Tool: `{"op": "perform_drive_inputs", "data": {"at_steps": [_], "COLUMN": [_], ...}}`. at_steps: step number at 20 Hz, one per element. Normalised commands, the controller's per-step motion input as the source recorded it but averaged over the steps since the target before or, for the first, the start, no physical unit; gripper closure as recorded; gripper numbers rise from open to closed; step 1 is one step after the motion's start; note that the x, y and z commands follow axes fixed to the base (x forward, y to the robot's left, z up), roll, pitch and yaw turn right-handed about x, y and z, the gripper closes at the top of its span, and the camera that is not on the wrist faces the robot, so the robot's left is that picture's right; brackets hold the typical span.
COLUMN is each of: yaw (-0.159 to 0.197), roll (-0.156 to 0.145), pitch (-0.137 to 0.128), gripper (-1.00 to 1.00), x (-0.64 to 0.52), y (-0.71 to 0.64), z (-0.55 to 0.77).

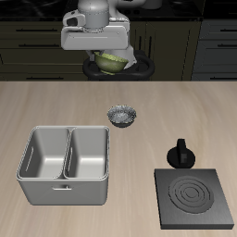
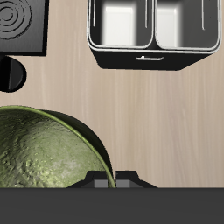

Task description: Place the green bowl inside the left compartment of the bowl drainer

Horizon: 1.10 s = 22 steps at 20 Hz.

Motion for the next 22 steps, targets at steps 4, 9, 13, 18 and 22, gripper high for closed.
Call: {"op": "perform_drive_inputs", "data": {"at_steps": [4,9,13,18,22], "yaw": [0.046,0.012,0.007,0.001,0.024], "roll": [-0.058,0.001,-0.015,0.017,0.059], "pitch": [-0.019,-0.021,0.003,-0.018,-0.037], "gripper": [1.00,1.00,1.00,1.00,1.00], "x": [0.43,0.43,0.32,0.28,0.38], "y": [-0.37,-0.45,-0.35,-0.17,-0.01], "z": [0.11,0.08,0.04,0.11,0.18]}}
